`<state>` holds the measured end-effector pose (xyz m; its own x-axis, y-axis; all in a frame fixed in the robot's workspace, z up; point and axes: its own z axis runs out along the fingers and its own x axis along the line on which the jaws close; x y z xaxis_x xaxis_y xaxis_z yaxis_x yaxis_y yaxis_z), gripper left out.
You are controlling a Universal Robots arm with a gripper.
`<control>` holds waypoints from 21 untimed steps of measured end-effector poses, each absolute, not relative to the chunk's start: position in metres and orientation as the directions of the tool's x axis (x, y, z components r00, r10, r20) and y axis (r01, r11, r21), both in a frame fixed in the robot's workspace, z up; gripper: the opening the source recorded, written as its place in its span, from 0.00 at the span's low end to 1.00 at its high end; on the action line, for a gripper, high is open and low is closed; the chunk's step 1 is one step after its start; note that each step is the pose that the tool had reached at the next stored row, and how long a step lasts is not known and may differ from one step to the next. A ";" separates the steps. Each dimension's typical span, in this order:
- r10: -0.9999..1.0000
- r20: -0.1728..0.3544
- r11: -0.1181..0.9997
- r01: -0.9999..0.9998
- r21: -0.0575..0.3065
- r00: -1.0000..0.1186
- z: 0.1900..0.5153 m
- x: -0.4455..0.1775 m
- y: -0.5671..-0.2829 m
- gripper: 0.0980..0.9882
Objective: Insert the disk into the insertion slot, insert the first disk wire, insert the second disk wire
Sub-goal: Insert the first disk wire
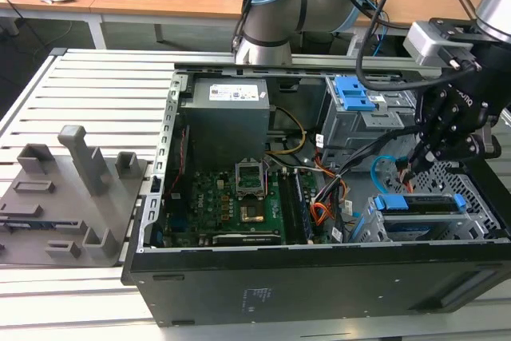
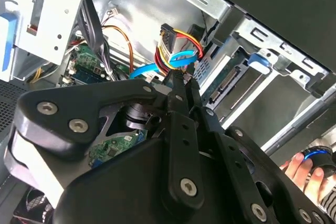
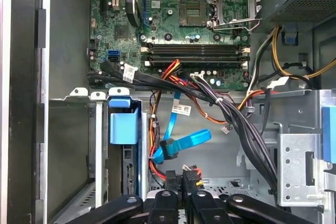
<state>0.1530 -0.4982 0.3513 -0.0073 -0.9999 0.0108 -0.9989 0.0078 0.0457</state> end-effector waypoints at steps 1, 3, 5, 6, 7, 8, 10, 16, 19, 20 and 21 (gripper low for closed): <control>-1.000 0.011 0.008 -0.999 0.046 -0.007 0.351 0.153 -0.501 0.07; -1.000 0.011 0.008 -0.999 0.046 -0.007 0.351 0.153 -0.506 0.07; -1.000 0.011 0.008 -0.999 0.046 -0.007 0.351 0.153 -0.509 0.07; -1.000 0.011 0.008 -0.999 0.046 -0.007 0.351 0.153 -0.511 0.07; -1.000 0.011 0.008 -0.999 0.046 -0.007 0.351 0.153 -0.512 0.07; -1.000 0.011 0.008 -0.999 0.046 -0.007 0.351 0.153 -0.514 0.07; -1.000 0.011 0.008 -0.999 0.046 -0.007 0.351 0.153 -0.517 0.07; -1.000 0.011 0.008 -0.999 0.046 -0.007 0.351 0.153 -0.523 0.07; -1.000 0.011 0.008 -0.999 0.046 -0.007 0.351 0.153 -0.530 0.07; -1.000 0.011 0.008 -0.999 0.046 -0.007 0.351 0.153 -0.532 0.07; -1.000 0.011 0.008 -0.999 0.046 -0.007 0.351 0.153 -0.533 0.07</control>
